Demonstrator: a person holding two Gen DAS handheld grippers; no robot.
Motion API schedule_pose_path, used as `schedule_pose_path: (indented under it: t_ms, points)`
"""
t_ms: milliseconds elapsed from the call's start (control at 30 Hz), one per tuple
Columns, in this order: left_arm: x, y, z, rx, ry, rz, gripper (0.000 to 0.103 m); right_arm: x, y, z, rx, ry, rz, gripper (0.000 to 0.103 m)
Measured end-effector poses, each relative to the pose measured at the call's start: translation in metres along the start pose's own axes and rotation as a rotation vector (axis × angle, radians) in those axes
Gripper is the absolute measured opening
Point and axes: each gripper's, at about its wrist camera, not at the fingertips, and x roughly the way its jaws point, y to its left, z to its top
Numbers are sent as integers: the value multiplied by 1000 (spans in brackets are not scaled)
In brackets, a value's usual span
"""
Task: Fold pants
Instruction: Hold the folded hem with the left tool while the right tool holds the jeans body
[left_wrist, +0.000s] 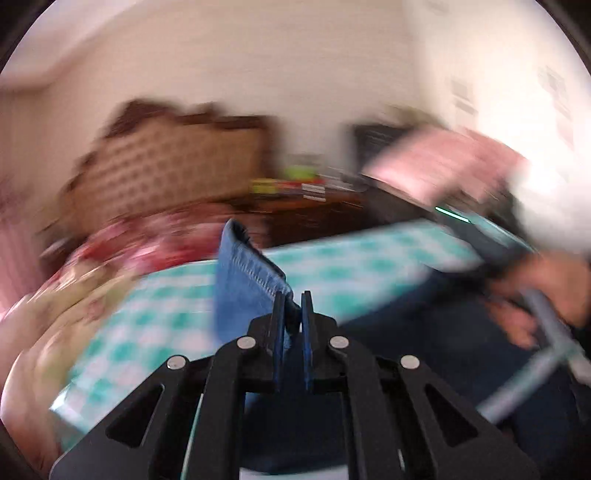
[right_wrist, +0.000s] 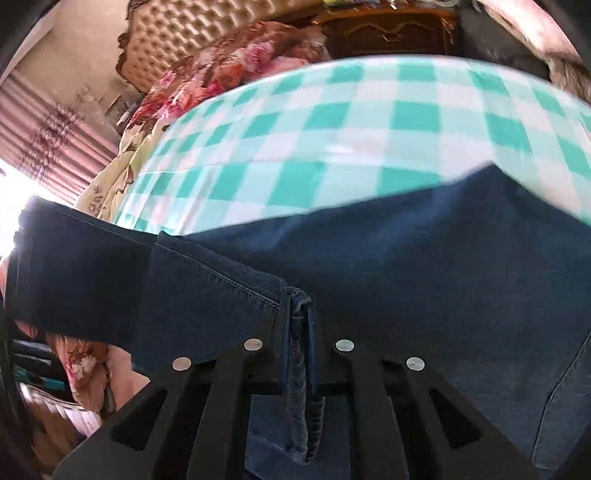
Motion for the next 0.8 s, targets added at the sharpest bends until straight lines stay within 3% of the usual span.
schedule_pose_path:
  t_ms: [100, 167, 233, 300, 400, 567, 767, 800]
  points:
    - [42, -88, -35, 136, 117, -147, 8, 6, -18, -6, 46, 15, 24, 9]
    - [69, -115, -60, 171, 202, -165, 8, 13, -31, -7, 81, 25, 49, 10]
    - [80, -118, -72, 142, 241, -179, 8, 17, -45, -8, 138, 28, 121, 18]
    - [81, -110, -73, 87, 246, -186, 8, 16, -56, -10, 169, 15, 156, 36]
    - [82, -104, -63, 43, 227, -173, 8, 15, -60, -11, 181, 7, 244, 53]
    - [62, -110, -29, 17, 115, -149, 8, 10, -59, -13, 173, 14, 254, 61]
    - [99, -136, -60, 70, 247, -203, 9, 11, -50, -9, 121, 30, 211, 61]
    - [102, -137, -64, 66, 257, -207, 13, 12, -48, -7, 107, 31, 197, 61]
